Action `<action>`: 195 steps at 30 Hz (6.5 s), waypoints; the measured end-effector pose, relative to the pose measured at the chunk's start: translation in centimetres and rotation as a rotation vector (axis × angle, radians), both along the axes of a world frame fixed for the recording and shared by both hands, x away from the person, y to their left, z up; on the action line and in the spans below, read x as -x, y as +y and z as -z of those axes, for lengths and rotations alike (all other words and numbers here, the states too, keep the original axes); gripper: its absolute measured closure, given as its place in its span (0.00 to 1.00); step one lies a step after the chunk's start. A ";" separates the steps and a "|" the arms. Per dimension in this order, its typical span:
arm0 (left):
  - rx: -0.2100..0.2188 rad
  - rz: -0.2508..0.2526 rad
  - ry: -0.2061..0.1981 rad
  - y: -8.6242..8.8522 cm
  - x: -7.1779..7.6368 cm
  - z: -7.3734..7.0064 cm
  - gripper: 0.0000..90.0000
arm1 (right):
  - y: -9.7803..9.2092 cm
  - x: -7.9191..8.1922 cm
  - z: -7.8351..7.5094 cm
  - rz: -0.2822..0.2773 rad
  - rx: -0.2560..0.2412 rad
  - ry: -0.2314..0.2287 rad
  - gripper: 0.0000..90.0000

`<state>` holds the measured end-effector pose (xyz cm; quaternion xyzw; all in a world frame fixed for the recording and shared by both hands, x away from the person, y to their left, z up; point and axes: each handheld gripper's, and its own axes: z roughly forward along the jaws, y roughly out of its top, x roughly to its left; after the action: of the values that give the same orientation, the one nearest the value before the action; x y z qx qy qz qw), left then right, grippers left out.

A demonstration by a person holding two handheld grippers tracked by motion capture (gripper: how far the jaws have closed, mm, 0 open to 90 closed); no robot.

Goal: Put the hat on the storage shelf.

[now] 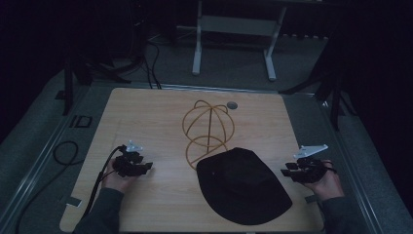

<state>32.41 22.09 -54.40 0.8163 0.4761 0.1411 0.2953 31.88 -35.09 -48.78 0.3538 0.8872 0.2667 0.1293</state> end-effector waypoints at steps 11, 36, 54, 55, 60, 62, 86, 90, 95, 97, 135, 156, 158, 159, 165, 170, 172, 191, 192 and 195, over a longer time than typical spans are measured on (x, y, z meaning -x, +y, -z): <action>0.006 0.004 0.002 0.0 0.1 0.0 0.56 | 0.9 1.3 -1.8 -0.057 0.061 0.006 0.65; -0.003 0.008 0.014 -0.3 0.1 0.2 0.55 | 0.6 4.0 -4.4 -0.129 0.102 0.017 0.30; -0.008 0.012 0.018 -0.3 0.1 0.3 0.55 | 2.9 4.1 -4.3 -0.229 0.052 0.059 0.26; -0.008 0.013 0.018 -0.3 0.1 0.3 0.55 | 3.1 4.1 -4.5 -0.235 0.053 0.057 0.26; -0.009 0.012 0.016 -0.3 0.1 0.3 0.55 | 4.3 3.7 -4.9 -0.274 0.074 0.049 0.24; -0.008 0.013 0.017 -0.3 0.1 0.3 0.55 | 4.8 3.5 -4.9 -0.284 0.087 0.061 0.24; -0.009 0.015 0.016 -0.3 0.1 0.3 0.54 | 10.6 1.3 -3.0 -0.404 0.302 0.225 0.33; -0.007 0.016 0.018 -0.3 0.1 0.3 0.53 | 10.7 0.8 -2.9 -0.413 0.310 0.268 0.55; -0.006 0.015 0.019 -0.3 0.1 0.3 0.53 | 10.5 0.4 -3.0 -0.423 0.292 0.304 0.83; -0.006 0.014 0.017 -0.4 0.1 0.3 0.53 | 10.3 0.3 -3.1 -0.420 0.288 0.306 0.91; -0.002 0.014 0.018 -0.4 0.1 0.3 0.53 | 3.3 -9.1 -6.0 0.047 0.170 0.254 0.98; 0.003 0.020 0.021 -0.3 0.1 0.3 0.53 | 6.0 -13.5 -8.7 0.149 0.117 0.176 0.98; 0.006 0.019 0.019 -0.3 0.1 0.3 0.53 | 6.3 -13.7 -8.9 0.150 0.116 0.174 0.98; 0.006 0.019 0.019 -0.3 0.1 0.3 0.53 | 6.3 -13.7 -8.9 0.150 0.116 0.174 0.98; 0.006 0.019 0.018 -0.3 0.0 0.3 0.53 | 6.9 -14.5 -9.7 0.144 0.115 0.163 0.98; 0.007 0.019 0.017 -0.3 0.0 0.4 0.53 | 7.3 -15.0 -10.5 0.143 0.099 0.152 0.98; 0.008 0.019 0.017 -0.3 0.0 0.4 0.53 | 7.5 -15.3 -11.0 0.142 0.094 0.141 0.98; 0.012 0.022 0.018 -0.3 0.0 0.4 0.53 | 7.6 -15.6 -14.0 0.128 0.072 0.099 0.98; 0.012 0.022 0.018 -0.3 0.0 0.4 0.53 | 7.5 -15.6 -14.4 0.130 0.060 0.092 0.98; 0.011 0.023 0.020 -0.3 0.0 0.4 0.53 | 7.4 -15.5 -14.7 0.128 0.055 0.083 0.98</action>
<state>32.41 21.75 -54.76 0.8213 0.4704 0.1269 0.2968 47.41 -27.68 -34.08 0.4166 0.8744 0.2185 0.1187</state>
